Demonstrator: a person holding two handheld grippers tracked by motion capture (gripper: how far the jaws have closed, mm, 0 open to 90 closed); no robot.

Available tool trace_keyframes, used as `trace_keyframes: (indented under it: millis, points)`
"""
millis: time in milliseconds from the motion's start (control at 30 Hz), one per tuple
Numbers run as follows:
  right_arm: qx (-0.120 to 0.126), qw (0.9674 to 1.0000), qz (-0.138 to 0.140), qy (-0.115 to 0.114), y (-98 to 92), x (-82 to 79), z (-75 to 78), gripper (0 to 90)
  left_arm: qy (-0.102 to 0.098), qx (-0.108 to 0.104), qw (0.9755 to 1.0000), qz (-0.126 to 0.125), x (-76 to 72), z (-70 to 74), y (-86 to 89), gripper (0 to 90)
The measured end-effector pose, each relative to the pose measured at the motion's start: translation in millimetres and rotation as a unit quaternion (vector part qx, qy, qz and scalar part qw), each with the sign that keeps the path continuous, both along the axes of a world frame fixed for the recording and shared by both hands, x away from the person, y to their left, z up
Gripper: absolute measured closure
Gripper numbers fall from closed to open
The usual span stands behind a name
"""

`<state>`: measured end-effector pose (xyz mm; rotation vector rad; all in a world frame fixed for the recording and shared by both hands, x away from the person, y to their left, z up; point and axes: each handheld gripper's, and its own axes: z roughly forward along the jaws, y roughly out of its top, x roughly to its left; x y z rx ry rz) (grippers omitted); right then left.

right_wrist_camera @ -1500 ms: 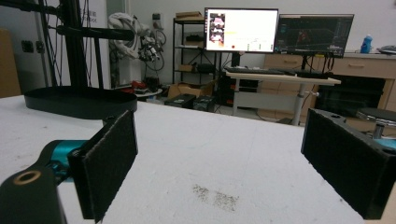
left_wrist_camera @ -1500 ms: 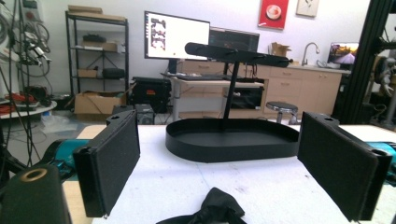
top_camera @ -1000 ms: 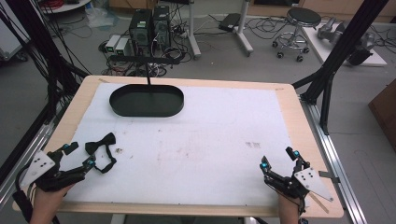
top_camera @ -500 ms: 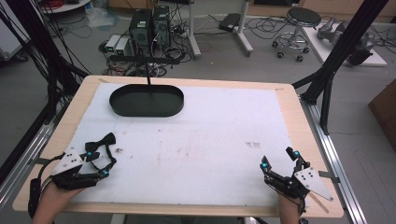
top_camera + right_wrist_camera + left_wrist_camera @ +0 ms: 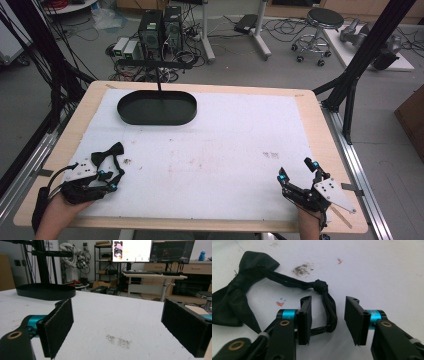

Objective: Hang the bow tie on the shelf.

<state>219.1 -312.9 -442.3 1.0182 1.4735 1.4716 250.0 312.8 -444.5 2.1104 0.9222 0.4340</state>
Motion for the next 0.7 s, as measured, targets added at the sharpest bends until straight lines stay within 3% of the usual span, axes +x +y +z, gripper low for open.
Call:
trace_keyframes:
  millis: [133, 167, 300, 533, 700]
  points:
    - [0.001, 1.0, 0.002, 0.005, 0.4, 0.3, -0.5, 9.8, 0.006, 0.001, 1.0, -0.004, -0.4, -0.4, 0.8, 66.5]
    - [-0.001, 1.0, 0.003, 0.005, 0.6, 0.7, -0.7, 9.8, 0.005, 0.0, 1.0, -0.007, -1.0, -0.5, 0.2, 74.3]
    - [-0.003, 1.0, 0.004, 0.007, 2.0, 1.2, -0.9, 9.8, 0.006, 0.004, 0.9999, -0.011, -1.4, 0.2, -1.5, 84.7]
    - [-0.008, 0.9999, 0.005, 0.009, 2.5, 1.9, -1.5, 9.8, -0.01, 0.008, 0.9999, -0.011, -2.1, -0.7, -3.4, 87.7]
    - [-0.008, 0.9999, 0.005, 0.009, 2.4, 2.0, -1.7, 9.8, -0.046, 0.001, 0.9989, -0.006, -3.5, 4.3, -7.2, 87.9]
